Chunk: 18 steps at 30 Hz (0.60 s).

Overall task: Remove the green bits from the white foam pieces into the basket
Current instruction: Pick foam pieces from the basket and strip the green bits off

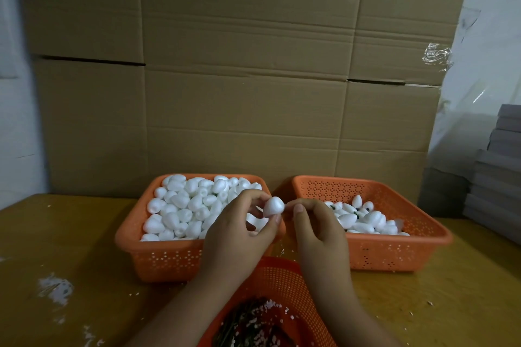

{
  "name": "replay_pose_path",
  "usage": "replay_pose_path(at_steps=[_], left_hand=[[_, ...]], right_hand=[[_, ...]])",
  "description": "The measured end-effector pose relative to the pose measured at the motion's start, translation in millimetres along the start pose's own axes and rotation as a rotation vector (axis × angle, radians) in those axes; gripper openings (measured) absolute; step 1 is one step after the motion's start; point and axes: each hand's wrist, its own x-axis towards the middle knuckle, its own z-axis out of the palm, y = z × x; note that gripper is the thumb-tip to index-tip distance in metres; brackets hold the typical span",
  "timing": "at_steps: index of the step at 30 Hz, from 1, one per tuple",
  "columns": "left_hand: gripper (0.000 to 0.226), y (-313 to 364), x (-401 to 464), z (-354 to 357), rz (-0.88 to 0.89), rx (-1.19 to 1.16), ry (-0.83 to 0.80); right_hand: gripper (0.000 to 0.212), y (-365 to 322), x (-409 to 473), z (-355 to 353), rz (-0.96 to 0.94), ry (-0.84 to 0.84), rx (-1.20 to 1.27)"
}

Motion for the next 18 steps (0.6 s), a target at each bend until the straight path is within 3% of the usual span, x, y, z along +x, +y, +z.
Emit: replay_pose_path(at_steps=[10,18], left_hand=[[0.021,-1.7,0.7,-0.3,0.072,0.111,-0.038],[0.020,-2.2,-1.1,0.9,0.008,0.010,-0.049]], right_hand=[[0.017,-6.6,-7.0,2.3,-0.142,-0.041,-0.066],[0.020,6.7,0.5,-1.2,0.016,0.010,-0.086]])
